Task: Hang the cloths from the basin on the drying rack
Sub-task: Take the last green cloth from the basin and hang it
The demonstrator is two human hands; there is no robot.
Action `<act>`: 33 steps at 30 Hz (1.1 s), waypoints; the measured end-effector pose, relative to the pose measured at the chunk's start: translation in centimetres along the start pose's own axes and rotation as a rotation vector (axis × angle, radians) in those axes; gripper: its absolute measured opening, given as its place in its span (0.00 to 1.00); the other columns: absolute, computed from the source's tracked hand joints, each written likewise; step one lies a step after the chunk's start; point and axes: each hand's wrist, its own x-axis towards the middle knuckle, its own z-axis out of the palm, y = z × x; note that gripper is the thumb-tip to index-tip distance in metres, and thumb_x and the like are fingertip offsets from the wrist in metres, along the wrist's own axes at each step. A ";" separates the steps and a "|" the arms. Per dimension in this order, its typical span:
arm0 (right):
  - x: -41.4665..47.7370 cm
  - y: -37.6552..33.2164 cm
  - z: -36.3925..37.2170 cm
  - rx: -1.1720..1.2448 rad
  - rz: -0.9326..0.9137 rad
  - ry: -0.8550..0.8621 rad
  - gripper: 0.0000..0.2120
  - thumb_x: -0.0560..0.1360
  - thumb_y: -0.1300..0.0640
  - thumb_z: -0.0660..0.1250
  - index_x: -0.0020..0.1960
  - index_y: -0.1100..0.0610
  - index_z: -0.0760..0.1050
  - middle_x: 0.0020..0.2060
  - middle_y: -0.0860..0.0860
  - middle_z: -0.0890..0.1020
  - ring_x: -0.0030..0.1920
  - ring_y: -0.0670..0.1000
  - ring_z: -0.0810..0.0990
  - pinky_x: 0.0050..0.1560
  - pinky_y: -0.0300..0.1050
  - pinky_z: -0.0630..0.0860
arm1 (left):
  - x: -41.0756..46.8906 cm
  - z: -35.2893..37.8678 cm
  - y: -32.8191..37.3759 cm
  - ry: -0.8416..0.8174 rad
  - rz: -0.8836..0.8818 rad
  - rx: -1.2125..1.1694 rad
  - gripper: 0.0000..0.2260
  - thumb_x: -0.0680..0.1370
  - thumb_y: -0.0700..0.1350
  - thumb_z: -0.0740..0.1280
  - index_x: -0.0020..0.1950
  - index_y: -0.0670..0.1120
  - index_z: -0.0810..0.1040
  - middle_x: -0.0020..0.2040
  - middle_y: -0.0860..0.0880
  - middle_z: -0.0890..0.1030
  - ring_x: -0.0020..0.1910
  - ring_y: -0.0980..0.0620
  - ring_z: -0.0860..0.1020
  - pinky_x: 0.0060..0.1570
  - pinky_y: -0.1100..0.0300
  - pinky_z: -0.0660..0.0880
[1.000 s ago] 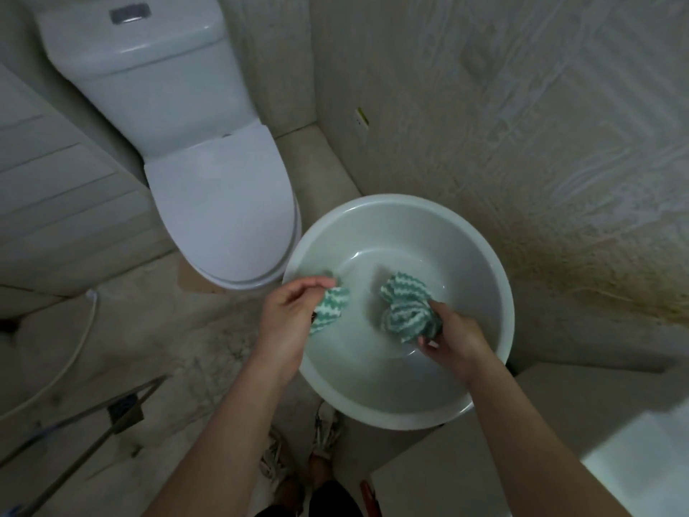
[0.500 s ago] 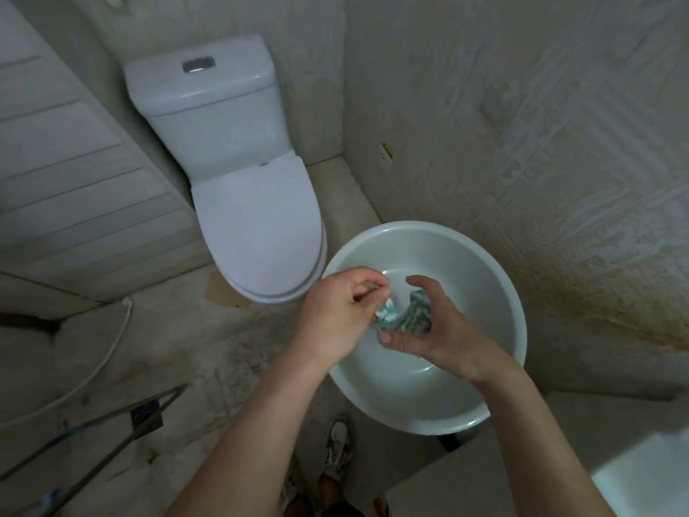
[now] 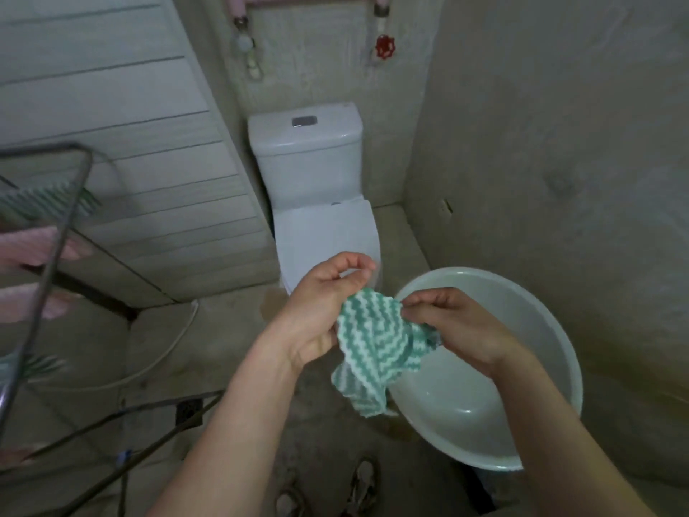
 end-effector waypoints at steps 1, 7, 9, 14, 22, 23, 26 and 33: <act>0.0 -0.8 0.7 -0.054 -0.016 0.022 0.08 0.75 0.65 0.65 0.44 0.64 0.82 0.41 0.63 0.84 0.40 0.52 0.81 0.44 0.44 0.74 | -0.5 -0.7 0.3 -0.019 -0.009 0.021 0.03 0.77 0.40 0.66 0.44 0.46 0.77 0.30 0.49 0.76 0.26 0.56 0.74 0.30 0.64 0.73; 0.8 -4.2 6.7 0.261 0.049 -0.114 0.13 0.74 0.68 0.59 0.39 0.62 0.81 0.36 0.56 0.82 0.37 0.52 0.81 0.39 0.42 0.78 | -6.7 -7.5 3.0 -0.199 -0.038 0.511 0.18 0.65 0.47 0.74 0.50 0.39 0.82 0.46 0.44 0.85 0.42 0.53 0.80 0.48 0.61 0.75; 1.0 -5.0 10.0 0.129 0.045 -0.166 0.12 0.75 0.66 0.61 0.38 0.59 0.81 0.35 0.54 0.82 0.37 0.51 0.79 0.38 0.41 0.76 | -9.2 -10.1 3.2 -0.048 0.039 0.481 0.20 0.67 0.49 0.72 0.49 0.33 0.81 0.48 0.36 0.83 0.42 0.48 0.76 0.48 0.55 0.71; 0.8 -6.8 16.3 -0.482 -0.192 -0.153 0.08 0.75 0.48 0.67 0.48 0.51 0.80 0.44 0.44 0.82 0.46 0.42 0.79 0.49 0.37 0.71 | -13.6 -13.7 3.5 0.239 0.275 0.333 0.10 0.77 0.45 0.65 0.39 0.40 0.78 0.31 0.52 0.76 0.32 0.57 0.72 0.35 0.65 0.68; 1.1 -8.8 29.0 -0.362 -0.267 -0.676 0.26 0.71 0.58 0.73 0.67 0.50 0.72 0.64 0.50 0.78 0.65 0.49 0.74 0.66 0.48 0.71 | -21.6 -19.6 4.5 0.394 0.448 0.370 0.09 0.80 0.41 0.62 0.53 0.45 0.82 0.46 0.51 0.85 0.46 0.57 0.81 0.46 0.65 0.76; 1.2 -9.2 30.5 -0.375 -0.277 -0.725 0.23 0.73 0.61 0.72 0.66 0.54 0.74 0.62 0.52 0.79 0.64 0.50 0.76 0.65 0.47 0.72 | -22.7 -20.3 4.7 0.399 0.458 0.368 0.10 0.80 0.41 0.62 0.56 0.44 0.81 0.48 0.51 0.85 0.49 0.58 0.81 0.48 0.66 0.76; 1.2 -10.6 34.0 -0.510 -0.345 -0.776 0.13 0.73 0.60 0.71 0.58 0.58 0.80 0.58 0.55 0.82 0.62 0.53 0.79 0.65 0.48 0.74 | -25.9 -22.6 4.7 0.474 0.499 0.390 0.10 0.79 0.41 0.62 0.58 0.43 0.80 0.51 0.55 0.84 0.53 0.61 0.80 0.51 0.69 0.74; 0.3 -12.4 40.7 -0.826 -0.467 -0.980 0.17 0.71 0.48 0.72 0.41 0.64 0.78 0.31 0.61 0.73 0.32 0.51 0.69 0.37 0.44 0.66 | -33.2 -27.8 3.6 0.795 0.517 0.535 0.25 0.75 0.57 0.66 0.42 0.33 0.76 0.33 0.42 0.70 0.34 0.50 0.69 0.32 0.51 0.68</act>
